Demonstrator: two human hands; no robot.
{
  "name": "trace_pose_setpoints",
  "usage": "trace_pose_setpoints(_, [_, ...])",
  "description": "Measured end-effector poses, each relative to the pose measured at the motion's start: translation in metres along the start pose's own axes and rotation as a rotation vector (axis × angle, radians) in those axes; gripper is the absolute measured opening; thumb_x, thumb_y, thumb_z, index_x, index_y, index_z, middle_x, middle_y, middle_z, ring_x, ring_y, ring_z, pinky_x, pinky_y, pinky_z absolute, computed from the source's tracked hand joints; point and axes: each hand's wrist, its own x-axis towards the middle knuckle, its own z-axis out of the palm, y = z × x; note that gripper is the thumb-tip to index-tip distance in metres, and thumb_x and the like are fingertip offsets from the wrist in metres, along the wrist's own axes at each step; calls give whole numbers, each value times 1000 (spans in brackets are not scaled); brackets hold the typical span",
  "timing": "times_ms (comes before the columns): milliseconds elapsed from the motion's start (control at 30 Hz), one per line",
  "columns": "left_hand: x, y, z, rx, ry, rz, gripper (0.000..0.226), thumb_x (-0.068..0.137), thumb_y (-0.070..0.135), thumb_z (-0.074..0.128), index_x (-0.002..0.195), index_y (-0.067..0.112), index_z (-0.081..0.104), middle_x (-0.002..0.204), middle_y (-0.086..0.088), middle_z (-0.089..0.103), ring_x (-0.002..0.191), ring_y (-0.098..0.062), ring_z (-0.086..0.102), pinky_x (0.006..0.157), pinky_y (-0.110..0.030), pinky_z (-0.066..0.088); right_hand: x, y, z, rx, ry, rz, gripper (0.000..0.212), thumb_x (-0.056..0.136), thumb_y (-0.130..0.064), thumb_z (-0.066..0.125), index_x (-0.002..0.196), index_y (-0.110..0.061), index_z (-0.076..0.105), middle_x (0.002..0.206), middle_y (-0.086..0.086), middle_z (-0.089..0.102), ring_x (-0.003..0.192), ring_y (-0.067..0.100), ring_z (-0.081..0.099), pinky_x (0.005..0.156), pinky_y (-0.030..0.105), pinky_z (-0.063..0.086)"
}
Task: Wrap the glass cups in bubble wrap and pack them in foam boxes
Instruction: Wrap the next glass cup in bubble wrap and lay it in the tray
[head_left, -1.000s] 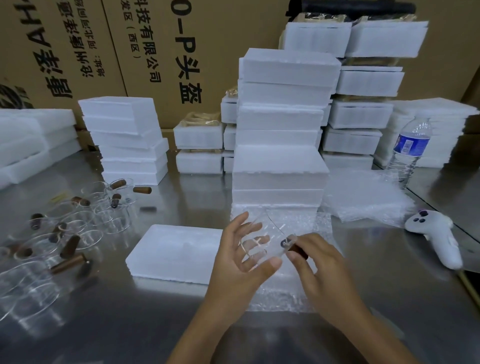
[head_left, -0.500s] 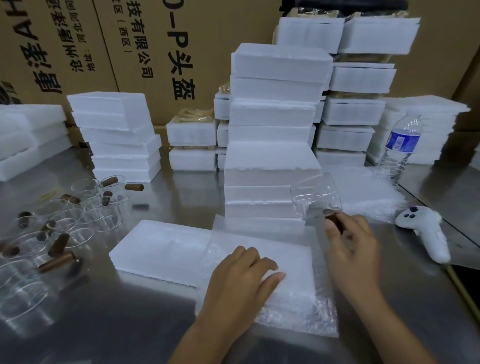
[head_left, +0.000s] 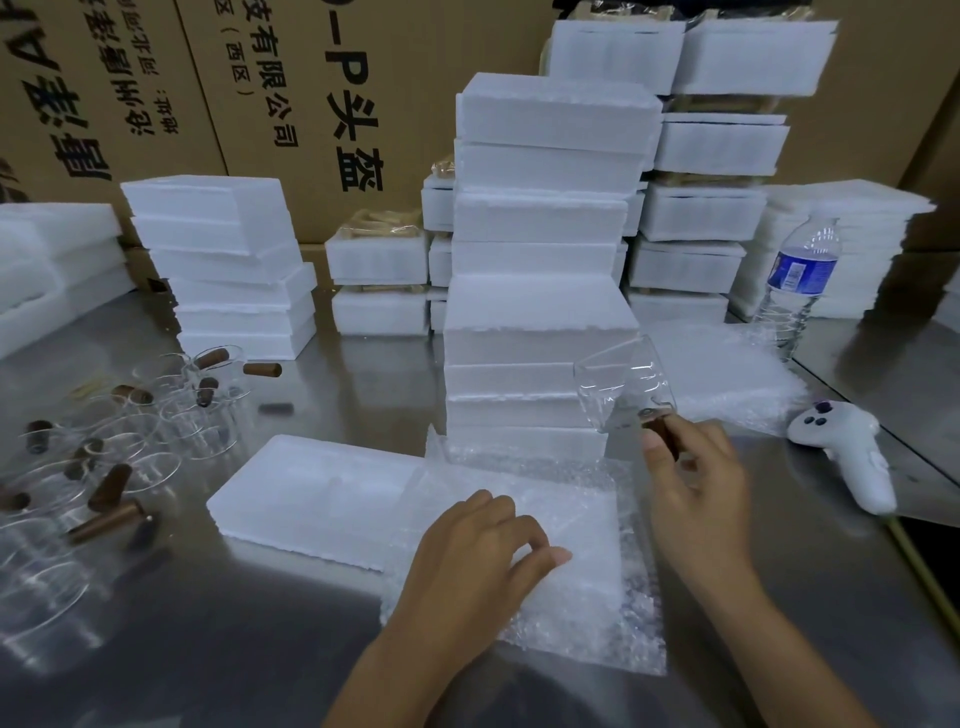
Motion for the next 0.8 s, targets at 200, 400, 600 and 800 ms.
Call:
trace_pose_setpoints(200, [1, 0, -3, -42, 149, -29, 19, 79, 34, 64, 69, 19, 68, 61, 10, 59, 57, -4, 44, 59, -11, 34, 2, 0, 0, 37, 13, 33, 18, 90, -9, 58, 104, -17, 66, 86, -2, 53, 80, 3, 52, 70, 2, 34])
trace_pose_setpoints(400, [0, -9, -7, -111, 356, -225, 8, 80, 19, 74, 75, 16, 68, 63, 9, 64, 57, -13, 56, 56, -23, 45, 5, -3, -3, 175, 25, -18, 34, 91, -8, 56, 88, -41, 59, 89, -6, 59, 78, -9, 55, 72, 3, 38])
trace_pose_setpoints(600, [1, -7, -10, -188, 527, -321, 15, 86, 30, 58, 81, 18, 66, 61, 14, 57, 60, -15, 57, 57, -26, 44, 8, -2, -10, 142, -32, -111, 28, 90, -10, 58, 93, -37, 61, 88, -4, 56, 80, -7, 53, 76, 4, 38])
trace_pose_setpoints(800, [0, -4, -13, -239, 670, -337, 8, 86, 32, 53, 84, 27, 57, 66, 15, 58, 63, -14, 57, 60, -22, 42, 6, 1, -14, -139, -105, -216, 18, 90, -11, 60, 106, -13, 68, 86, -14, 48, 81, -8, 50, 76, 0, 33])
